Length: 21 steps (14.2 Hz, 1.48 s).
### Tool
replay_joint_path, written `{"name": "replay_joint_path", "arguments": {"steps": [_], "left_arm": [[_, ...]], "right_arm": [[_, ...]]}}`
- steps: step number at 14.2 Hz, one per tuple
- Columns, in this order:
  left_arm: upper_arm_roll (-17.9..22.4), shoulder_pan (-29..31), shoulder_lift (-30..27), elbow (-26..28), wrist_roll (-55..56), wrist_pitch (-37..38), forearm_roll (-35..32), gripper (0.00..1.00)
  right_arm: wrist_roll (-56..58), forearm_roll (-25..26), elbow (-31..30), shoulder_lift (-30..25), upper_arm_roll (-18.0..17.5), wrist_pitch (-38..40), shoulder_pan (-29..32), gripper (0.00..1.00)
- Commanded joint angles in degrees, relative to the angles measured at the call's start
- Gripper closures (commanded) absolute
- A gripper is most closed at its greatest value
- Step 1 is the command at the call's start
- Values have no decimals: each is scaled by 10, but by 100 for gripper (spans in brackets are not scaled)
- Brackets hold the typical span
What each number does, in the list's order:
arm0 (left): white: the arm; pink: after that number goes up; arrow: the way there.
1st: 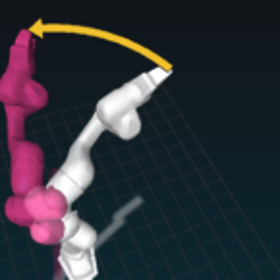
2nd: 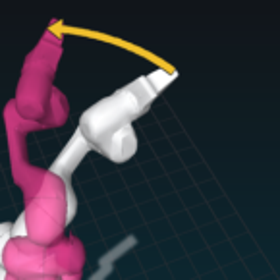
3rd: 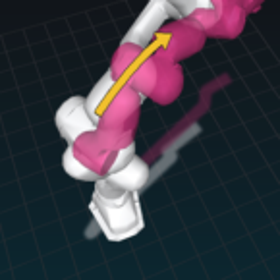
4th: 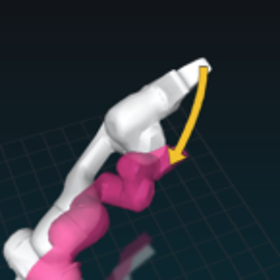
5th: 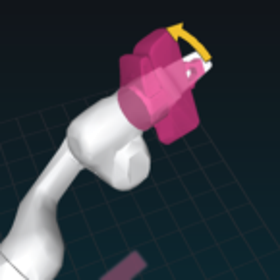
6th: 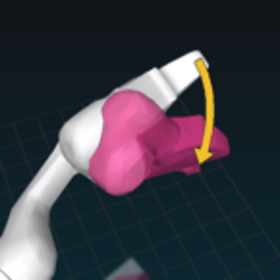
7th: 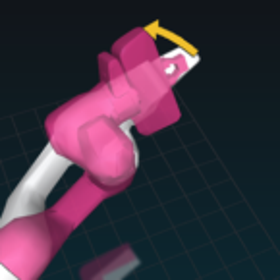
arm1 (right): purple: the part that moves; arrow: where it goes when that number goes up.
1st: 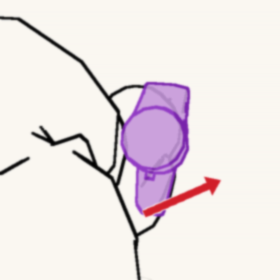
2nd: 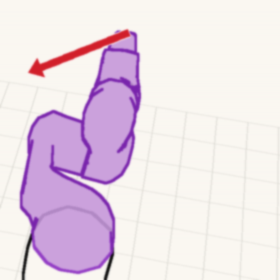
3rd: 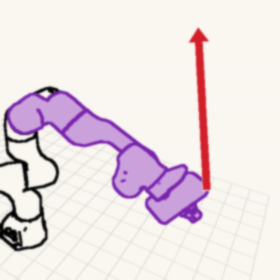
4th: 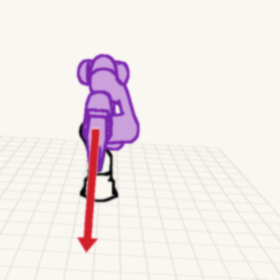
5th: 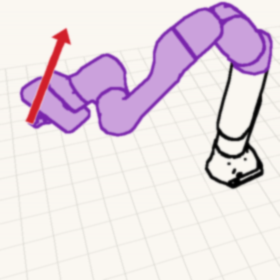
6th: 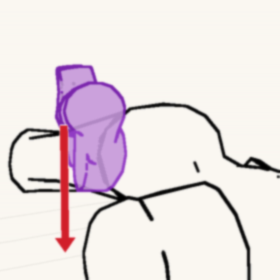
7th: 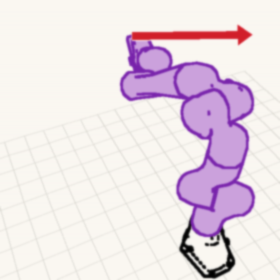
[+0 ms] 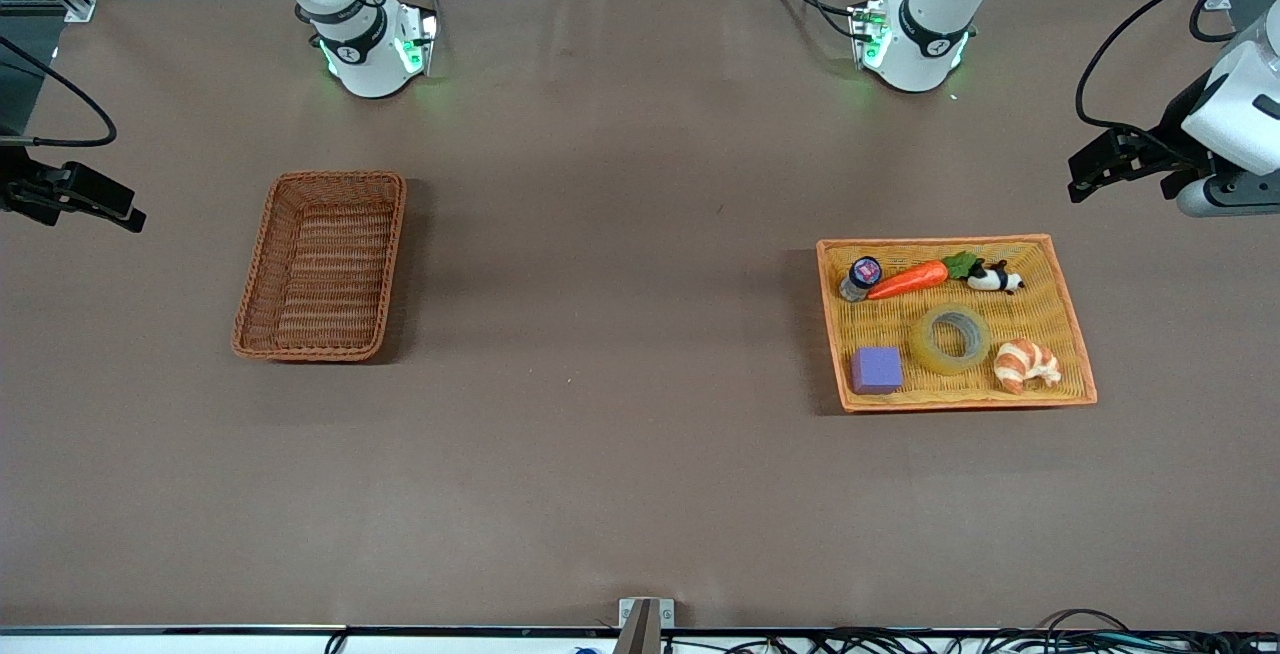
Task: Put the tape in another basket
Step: 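Reach the left gripper down to the yellow tape roll in the tray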
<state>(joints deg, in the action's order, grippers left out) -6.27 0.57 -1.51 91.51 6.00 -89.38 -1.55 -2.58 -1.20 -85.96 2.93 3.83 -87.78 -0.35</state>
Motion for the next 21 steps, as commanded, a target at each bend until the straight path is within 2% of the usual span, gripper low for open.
{"name": "replay_joint_path", "arguments": {"steps": [1, 4, 6, 7, 10, 14, 16, 17, 19, 20, 21], "left_arm": [[2, -2, 7, -12, 7, 2, 8, 0], [1, 0, 10, -12, 4, -3, 4, 0], [3, -1, 46, -17, 8, -20, 2, 0], [3, 0, 72, -18, 10, -56, 1, 0], [6, 17, 134, 36, 13, -184, 1, 0], [6, 53, 194, 147, 7, -360, 1, 0], [6, 63, 222, 169, 0, -398, 1, 1], [5, 69, 236, 172, -3, -403, 1, 6], [2, 77, 237, 197, -12, -405, 1, 24], [1, 77, 237, 209, -12, -405, 4, 29], [0, 75, 237, 220, -12, -405, 7, 30]], "right_arm": [[5, 4, -7, -9, -3, 0, 5, 0], [5, 4, -7, -9, -3, 0, 5, 0], [5, 4, -7, -9, -3, 0, 5, 0], [5, 4, -7, -9, -3, 0, 5, 0], [5, 4, -7, -8, -3, 0, 5, 0], [5, 4, -7, -8, -3, 0, 5, 0], [5, 4, -7, -8, -3, -1, 5, 0], [5, 4, -7, -8, -3, -1, 5, 0], [5, 4, -7, -8, -3, -1, 5, 0], [5, 4, -7, -8, -3, -1, 5, 0], [6, 4, -7, -8, -3, -1, 5, 0]]}}
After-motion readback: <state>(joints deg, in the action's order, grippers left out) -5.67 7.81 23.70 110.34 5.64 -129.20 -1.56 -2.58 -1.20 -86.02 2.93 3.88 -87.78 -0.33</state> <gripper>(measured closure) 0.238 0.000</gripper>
